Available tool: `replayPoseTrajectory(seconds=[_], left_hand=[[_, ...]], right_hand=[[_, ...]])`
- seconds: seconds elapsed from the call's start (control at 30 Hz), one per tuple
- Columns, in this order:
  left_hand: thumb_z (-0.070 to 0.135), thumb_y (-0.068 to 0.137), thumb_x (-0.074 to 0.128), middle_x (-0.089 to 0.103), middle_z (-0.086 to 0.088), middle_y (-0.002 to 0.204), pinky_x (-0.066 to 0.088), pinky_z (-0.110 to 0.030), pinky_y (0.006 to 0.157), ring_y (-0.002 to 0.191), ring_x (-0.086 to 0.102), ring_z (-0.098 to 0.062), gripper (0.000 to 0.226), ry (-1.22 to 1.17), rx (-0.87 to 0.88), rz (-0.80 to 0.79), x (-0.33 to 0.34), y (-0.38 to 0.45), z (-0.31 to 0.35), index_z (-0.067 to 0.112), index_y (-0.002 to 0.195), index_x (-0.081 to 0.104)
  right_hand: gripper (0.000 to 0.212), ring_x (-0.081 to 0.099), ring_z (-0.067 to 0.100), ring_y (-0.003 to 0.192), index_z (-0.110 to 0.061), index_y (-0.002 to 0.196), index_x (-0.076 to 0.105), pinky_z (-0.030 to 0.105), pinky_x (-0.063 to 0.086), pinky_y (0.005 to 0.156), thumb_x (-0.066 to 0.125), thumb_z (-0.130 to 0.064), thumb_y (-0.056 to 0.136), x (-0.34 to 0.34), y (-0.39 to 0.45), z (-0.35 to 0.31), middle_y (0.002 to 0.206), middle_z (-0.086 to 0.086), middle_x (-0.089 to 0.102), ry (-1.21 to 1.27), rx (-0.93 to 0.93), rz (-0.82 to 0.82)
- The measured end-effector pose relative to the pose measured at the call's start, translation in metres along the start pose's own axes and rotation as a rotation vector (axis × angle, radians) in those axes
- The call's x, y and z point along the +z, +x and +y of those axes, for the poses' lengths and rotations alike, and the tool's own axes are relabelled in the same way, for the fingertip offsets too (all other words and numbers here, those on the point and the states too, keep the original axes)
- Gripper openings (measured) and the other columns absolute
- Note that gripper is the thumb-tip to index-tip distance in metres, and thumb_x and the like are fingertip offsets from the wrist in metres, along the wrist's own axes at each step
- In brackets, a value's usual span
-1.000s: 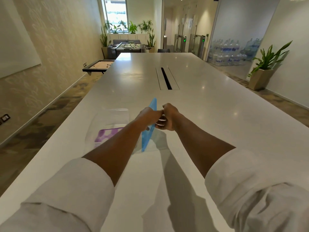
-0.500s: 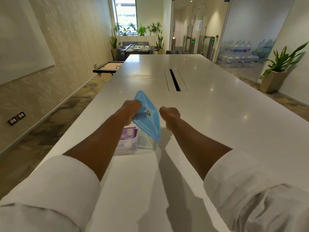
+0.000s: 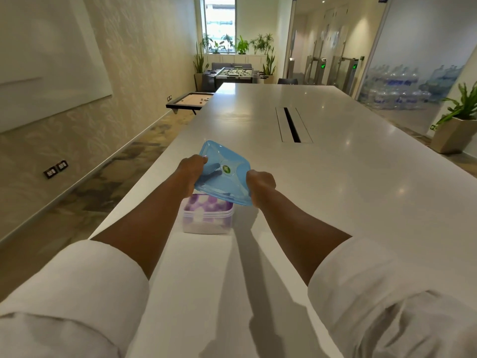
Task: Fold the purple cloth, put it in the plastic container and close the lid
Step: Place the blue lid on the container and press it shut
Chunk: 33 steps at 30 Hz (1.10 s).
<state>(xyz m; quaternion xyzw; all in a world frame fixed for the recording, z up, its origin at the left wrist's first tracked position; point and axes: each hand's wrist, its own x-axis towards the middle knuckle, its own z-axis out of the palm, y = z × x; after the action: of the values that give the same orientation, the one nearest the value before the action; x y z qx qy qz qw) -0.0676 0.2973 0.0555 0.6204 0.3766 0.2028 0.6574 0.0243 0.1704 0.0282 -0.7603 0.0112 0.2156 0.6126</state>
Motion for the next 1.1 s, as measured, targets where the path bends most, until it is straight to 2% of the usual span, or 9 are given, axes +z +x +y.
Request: replayPoseTrajectory(seconds=[0.07,0.13,0.23,0.33,0.43,0.5,0.63,0.97,1.1], left_hand=[[0.032,0.093,0.058,0.061,-0.014,0.108,0.060,-0.029,0.074,0.082,0.069,-0.025,0.040,0.101,0.057,0.081,-0.007,0.004,-0.002,0.003,0.120,0.057],[0.029,0.094,0.058,0.061,-0.010,0.097,0.050,-0.018,0.047,0.057,0.065,-0.014,0.033,0.129,0.109,0.129,-0.013,0.008,-0.005,0.002,0.113,0.061],[0.036,0.090,0.058,0.063,-0.005,0.084,0.046,-0.023,0.057,0.068,0.063,-0.019,0.039,0.252,0.177,0.242,-0.024,0.016,-0.014,0.006,0.113,0.068],[0.042,0.086,0.061,0.069,-0.008,0.096,0.052,-0.034,0.080,0.091,0.065,-0.028,0.038,0.346,0.204,0.344,-0.034,0.020,-0.021,0.010,0.105,0.073],[0.046,0.087,0.061,0.068,-0.009,0.085,0.047,-0.033,0.072,0.080,0.062,-0.026,0.037,0.419,0.205,0.356,-0.039,0.022,-0.028,0.013,0.069,0.063],[0.047,0.087,0.059,0.065,-0.008,0.076,0.046,-0.032,0.068,0.076,0.062,-0.026,0.041,0.444,0.199,0.354,-0.042,0.022,-0.032,0.015,0.062,0.057],[0.048,0.088,0.057,0.060,-0.003,0.066,0.048,-0.033,0.069,0.073,0.061,-0.026,0.041,0.506,0.206,0.359,-0.044,0.023,-0.038,0.015,0.062,0.059],[0.043,0.094,0.046,0.064,-0.004,0.086,0.044,-0.031,0.073,0.082,0.060,-0.025,0.043,0.660,0.262,0.345,-0.048,0.024,-0.055,0.010,0.100,0.073],[0.037,0.096,0.043,0.067,-0.012,0.089,0.047,-0.035,0.078,0.085,0.061,-0.030,0.045,0.670,0.275,0.335,-0.049,0.025,-0.059,0.003,0.095,0.072]], right_hand=[[0.014,0.055,0.024,0.072,-0.004,0.089,0.055,0.029,0.045,0.064,0.057,-0.017,0.084,0.009,-0.002,0.003,0.081,0.007,0.052,0.003,-0.017,0.019],[0.015,0.058,0.026,0.079,-0.004,0.090,0.058,0.032,0.049,0.069,0.058,-0.018,0.084,0.018,-0.003,0.004,0.086,0.008,0.055,-0.016,-0.041,0.032],[0.015,0.059,0.026,0.080,-0.004,0.085,0.058,0.034,0.052,0.071,0.059,-0.018,0.083,0.026,-0.003,0.007,0.085,0.008,0.057,-0.056,-0.067,0.051],[0.016,0.058,0.022,0.067,-0.003,0.073,0.056,0.033,0.051,0.066,0.058,-0.017,0.083,0.031,-0.004,0.009,0.081,0.009,0.060,-0.119,-0.116,0.062],[0.023,0.064,0.028,0.085,0.000,0.093,0.065,0.036,0.054,0.076,0.054,-0.018,0.083,0.033,-0.005,0.010,0.093,0.013,0.066,-0.179,-0.175,0.060],[0.028,0.064,0.031,0.095,-0.001,0.100,0.066,0.036,0.053,0.079,0.053,-0.019,0.083,0.033,-0.006,0.012,0.101,0.014,0.068,-0.205,-0.195,0.066],[0.031,0.064,0.032,0.100,-0.002,0.105,0.065,0.042,0.055,0.090,0.052,-0.020,0.084,0.037,-0.006,0.016,0.108,0.016,0.067,-0.188,-0.201,0.086],[0.036,0.062,0.029,0.101,-0.007,0.113,0.065,0.040,0.053,0.093,0.050,-0.025,0.086,0.047,-0.012,0.025,0.115,0.014,0.061,-0.181,-0.227,0.099],[0.038,0.059,0.029,0.106,-0.012,0.121,0.062,0.037,0.049,0.095,0.047,-0.030,0.091,0.048,-0.013,0.029,0.120,0.013,0.055,-0.177,-0.231,0.109]])
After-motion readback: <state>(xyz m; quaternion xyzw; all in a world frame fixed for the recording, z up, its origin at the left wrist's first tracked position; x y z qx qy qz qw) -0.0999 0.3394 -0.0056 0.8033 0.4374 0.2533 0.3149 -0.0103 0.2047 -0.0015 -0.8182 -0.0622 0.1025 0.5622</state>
